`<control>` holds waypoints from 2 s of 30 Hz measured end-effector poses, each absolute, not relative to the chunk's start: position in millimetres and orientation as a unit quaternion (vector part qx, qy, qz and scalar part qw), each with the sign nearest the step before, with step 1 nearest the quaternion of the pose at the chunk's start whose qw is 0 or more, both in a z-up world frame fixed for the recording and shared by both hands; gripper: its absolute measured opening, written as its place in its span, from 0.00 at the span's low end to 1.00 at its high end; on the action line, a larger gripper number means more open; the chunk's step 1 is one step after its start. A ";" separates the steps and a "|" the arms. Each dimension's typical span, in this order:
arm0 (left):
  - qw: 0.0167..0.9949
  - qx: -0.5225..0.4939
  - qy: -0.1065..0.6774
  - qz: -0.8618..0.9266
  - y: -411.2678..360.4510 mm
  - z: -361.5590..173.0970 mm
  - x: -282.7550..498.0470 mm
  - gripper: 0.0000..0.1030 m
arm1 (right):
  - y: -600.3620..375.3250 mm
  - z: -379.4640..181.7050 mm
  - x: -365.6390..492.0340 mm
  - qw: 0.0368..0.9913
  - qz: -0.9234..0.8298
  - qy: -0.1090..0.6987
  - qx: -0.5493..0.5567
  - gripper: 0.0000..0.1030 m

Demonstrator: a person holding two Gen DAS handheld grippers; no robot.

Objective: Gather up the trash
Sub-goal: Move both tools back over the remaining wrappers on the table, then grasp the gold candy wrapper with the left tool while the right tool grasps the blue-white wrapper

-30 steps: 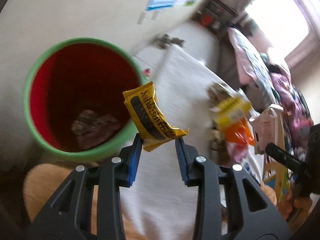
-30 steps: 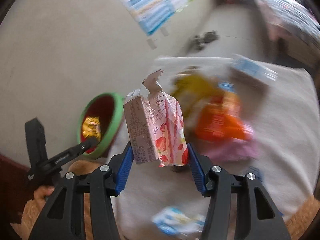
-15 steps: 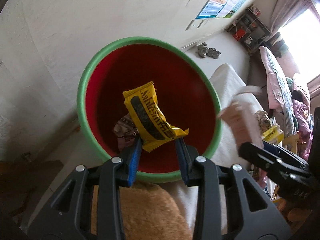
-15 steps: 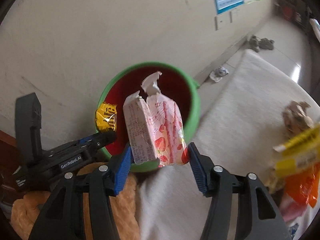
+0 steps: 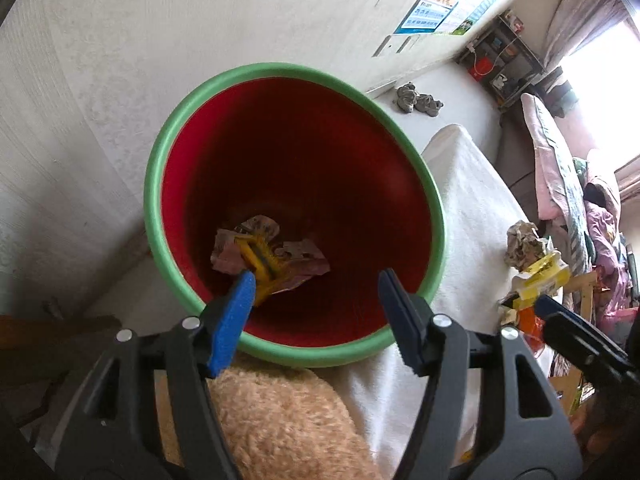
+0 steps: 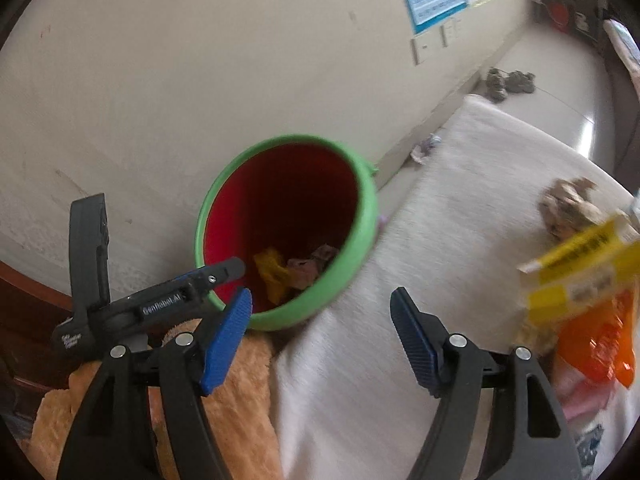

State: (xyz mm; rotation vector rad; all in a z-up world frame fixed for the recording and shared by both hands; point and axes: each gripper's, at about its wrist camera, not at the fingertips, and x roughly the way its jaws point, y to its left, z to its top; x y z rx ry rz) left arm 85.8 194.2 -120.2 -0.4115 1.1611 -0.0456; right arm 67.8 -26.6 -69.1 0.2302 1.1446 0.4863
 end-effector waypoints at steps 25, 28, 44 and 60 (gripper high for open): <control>0.719 -0.001 0.580 -0.382 -47.9 -113.7 -19.4 0.71 | -259.0 -96.9 -62.0 0.807 0.020 0.579 0.113 0.68; 0.684 0.079 0.579 -0.437 -89.0 -120.8 -48.0 0.72 | -263.5 -101.4 -66.4 0.804 0.017 0.580 0.130 0.68; 0.686 0.111 0.627 -0.351 -99.3 -168.1 -22.6 0.46 | -276.9 -111.6 -76.4 0.799 0.011 0.578 0.167 0.69; 0.711 0.072 0.635 -0.293 -50.3 -164.3 -12.0 0.50 | -209.6 -106.6 -59.4 0.800 0.105 0.582 0.099 0.68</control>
